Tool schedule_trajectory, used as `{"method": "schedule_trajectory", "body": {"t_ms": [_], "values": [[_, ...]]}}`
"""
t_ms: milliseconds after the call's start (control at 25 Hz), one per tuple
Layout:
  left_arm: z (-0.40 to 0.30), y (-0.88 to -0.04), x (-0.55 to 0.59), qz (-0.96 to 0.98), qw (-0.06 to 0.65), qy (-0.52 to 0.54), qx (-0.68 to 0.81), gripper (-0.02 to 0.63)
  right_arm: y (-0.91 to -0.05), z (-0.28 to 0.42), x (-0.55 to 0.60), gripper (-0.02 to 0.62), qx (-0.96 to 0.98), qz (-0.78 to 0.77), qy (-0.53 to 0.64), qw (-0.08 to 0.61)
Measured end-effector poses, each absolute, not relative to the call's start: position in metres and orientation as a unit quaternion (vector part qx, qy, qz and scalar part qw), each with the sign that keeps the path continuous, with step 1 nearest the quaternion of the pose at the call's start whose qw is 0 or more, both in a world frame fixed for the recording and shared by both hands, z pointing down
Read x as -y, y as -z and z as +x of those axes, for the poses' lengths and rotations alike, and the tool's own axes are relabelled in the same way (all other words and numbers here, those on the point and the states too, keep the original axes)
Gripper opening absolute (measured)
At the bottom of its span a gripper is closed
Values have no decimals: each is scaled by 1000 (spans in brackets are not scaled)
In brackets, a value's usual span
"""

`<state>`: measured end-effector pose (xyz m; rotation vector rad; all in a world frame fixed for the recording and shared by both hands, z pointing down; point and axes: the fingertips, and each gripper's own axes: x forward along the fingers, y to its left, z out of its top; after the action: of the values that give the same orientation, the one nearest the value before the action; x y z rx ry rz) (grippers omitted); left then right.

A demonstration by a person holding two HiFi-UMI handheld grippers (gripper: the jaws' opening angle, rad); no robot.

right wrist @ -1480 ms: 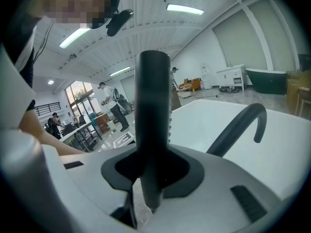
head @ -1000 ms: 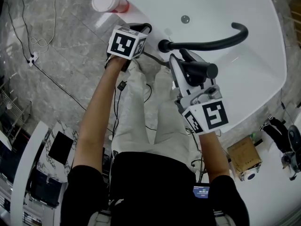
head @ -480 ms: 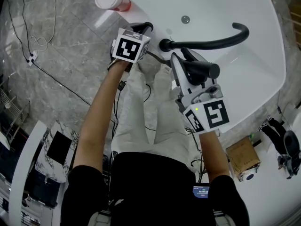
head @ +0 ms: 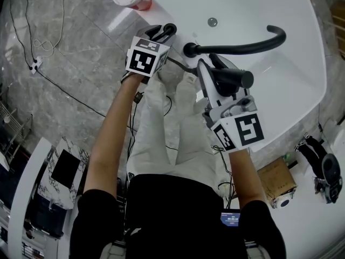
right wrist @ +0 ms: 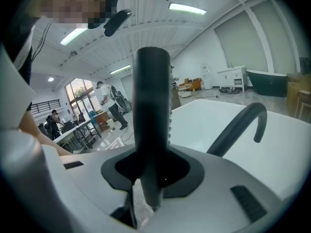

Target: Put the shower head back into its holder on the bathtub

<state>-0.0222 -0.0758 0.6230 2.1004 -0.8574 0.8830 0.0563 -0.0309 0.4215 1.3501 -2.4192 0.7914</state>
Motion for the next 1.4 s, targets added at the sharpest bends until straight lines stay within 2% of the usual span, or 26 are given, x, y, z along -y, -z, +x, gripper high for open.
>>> {"method": "schedule_trajectory", "body": {"t_ms": [400,840,1040,1400], "values": [[-70,-641,44,793,356,-352,348,212,-417,45,29,114,839,456,-266,135],[-77,-675,46,804,301,-387,337,211,-429,38,29,114,838,454,-265,146],[-73,-675,49,807,282,-402,329,126,-429,37,29,114,838,454,-264,146],[-67,-666,46,815,269,-413,306,76,-431,36,29,112,838,454,-263,150]]}}
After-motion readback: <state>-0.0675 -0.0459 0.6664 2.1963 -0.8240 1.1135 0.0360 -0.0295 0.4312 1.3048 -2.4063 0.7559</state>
